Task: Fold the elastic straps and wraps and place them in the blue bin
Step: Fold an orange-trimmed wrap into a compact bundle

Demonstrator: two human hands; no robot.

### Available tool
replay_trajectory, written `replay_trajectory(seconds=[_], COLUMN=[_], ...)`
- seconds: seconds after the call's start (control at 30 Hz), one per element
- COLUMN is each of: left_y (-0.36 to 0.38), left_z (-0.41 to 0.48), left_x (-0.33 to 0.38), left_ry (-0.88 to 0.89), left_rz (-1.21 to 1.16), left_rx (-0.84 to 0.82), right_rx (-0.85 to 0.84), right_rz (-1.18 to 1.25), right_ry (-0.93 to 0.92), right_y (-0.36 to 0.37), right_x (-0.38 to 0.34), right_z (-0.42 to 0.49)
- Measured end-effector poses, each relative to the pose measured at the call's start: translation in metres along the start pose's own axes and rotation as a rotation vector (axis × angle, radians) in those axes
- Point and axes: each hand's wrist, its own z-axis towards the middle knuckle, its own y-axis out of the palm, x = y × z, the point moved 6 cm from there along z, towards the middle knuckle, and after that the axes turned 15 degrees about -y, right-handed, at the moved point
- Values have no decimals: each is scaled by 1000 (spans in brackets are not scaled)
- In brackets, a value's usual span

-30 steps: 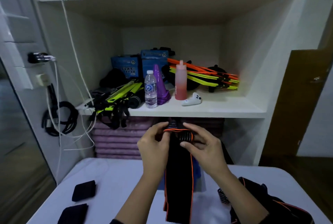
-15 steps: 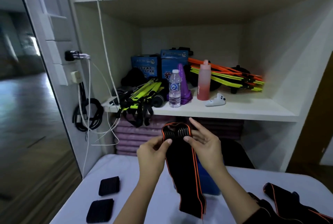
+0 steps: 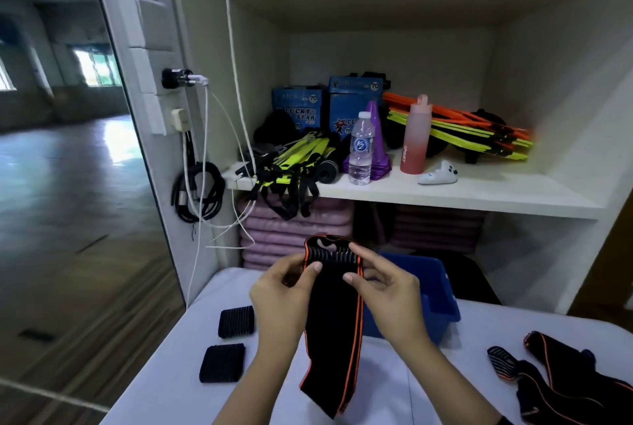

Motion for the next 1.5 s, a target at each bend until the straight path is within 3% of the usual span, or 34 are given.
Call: replay_trajectory(seconds=[0.2,0.47,0.7,0.9,1.1,1.37,1.5], left_y=[-26,-9,4,16,36,55,39], left_z=[7,58,92,139,179,186,164], left_x=[-7,-101,-177,-217,-252,-309,-305], left_ry=[-5,-199,-337,-371,-411,-542,-494], left_rz=[11,387,485,492,491,520,533], left_rx=[-56,-33,-85,-81,-73,-178,-87], right_rx=[-157,-380,-378,-308,-229,-402,-349], right_rz=[95,-205,-285,-312,-308,65,-163], right_ry=[71,275,384,308,362,700,642], right_y=[22,75,111,133,146,158,137], right_x=[-1,108,192,241,288,345,337], right_z=[3,-14,-35,-20,-7,-46,-57])
